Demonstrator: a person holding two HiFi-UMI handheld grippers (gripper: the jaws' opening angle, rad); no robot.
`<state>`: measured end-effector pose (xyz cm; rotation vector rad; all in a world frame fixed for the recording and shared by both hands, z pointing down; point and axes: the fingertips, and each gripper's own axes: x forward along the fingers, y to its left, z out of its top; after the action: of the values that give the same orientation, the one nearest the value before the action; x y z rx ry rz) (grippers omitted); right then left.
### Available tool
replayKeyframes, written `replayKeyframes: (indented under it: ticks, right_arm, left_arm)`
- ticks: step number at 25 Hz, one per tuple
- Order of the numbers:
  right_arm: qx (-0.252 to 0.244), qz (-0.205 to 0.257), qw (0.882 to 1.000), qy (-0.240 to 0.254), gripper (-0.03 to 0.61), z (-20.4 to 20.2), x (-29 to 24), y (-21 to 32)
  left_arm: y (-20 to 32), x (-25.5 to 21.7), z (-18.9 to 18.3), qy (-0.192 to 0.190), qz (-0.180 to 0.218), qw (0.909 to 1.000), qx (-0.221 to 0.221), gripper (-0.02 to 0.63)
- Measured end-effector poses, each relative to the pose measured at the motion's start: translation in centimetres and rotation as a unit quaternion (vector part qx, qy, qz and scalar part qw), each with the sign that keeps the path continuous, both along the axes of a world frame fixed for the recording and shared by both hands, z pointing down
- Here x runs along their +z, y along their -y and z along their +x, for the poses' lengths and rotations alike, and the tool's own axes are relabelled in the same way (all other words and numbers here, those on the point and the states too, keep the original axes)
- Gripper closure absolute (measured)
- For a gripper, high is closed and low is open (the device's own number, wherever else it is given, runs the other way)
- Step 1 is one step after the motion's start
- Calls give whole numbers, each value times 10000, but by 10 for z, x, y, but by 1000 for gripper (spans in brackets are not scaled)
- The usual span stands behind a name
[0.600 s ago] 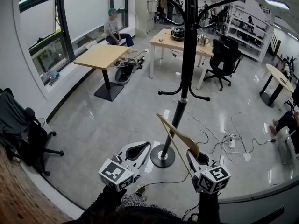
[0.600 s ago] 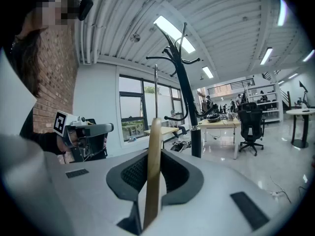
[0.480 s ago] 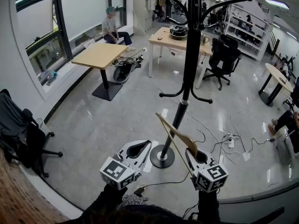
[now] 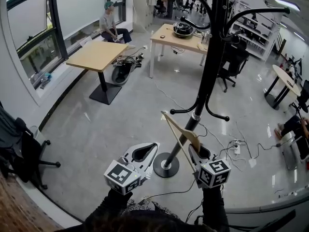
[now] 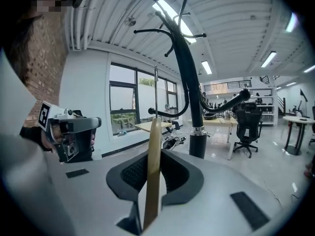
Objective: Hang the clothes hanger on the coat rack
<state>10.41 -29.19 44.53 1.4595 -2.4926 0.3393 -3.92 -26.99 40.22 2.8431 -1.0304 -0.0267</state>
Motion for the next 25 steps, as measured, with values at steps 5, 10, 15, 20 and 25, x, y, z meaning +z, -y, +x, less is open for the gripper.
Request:
replayKeyframes:
  ticks: [5, 10, 15, 20, 25]
  right_arm:
    - [31, -87, 10000, -7, 518, -14, 7, 39]
    - [198, -199, 9996, 83, 518, -15, 17, 77]
    - [291, -329, 9990, 115, 518, -18, 31, 107]
    - [361, -544, 9978, 125, 518, -22, 49, 117]
    - [396, -751, 9964, 65, 518, -23, 70, 119]
  left_arm:
    - [16, 12, -13, 31, -123, 9999, 48, 604]
    - [28, 14, -26, 153, -275, 9995, -22, 606]
    - [41, 23, -37, 155, -271, 9995, -13, 604]
    - [50, 29, -45, 176, -362, 9992, -37, 604]
    - [57, 36, -45, 167, -430, 9989, 6, 604]
